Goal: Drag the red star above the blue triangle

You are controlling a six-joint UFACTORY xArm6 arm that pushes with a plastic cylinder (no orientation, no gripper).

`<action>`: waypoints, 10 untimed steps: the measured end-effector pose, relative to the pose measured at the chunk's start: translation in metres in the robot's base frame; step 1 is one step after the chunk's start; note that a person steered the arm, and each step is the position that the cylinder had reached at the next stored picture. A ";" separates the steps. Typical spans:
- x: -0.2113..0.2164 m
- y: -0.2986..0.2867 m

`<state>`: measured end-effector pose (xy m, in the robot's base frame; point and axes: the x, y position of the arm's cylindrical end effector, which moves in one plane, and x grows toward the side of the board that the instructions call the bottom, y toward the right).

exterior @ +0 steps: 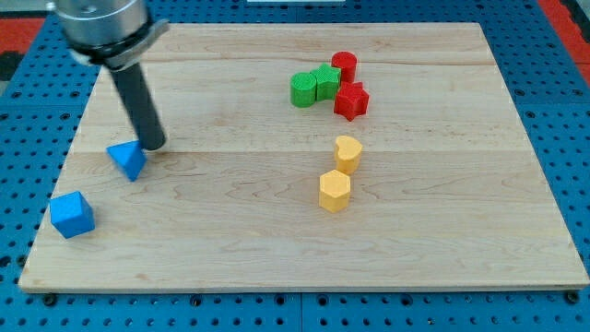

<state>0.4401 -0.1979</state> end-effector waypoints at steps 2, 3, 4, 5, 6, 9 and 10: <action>0.014 0.019; 0.005 0.148; -0.013 0.227; -0.024 0.274; -0.035 0.332; -0.078 0.213; -0.106 0.271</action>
<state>0.3341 0.0734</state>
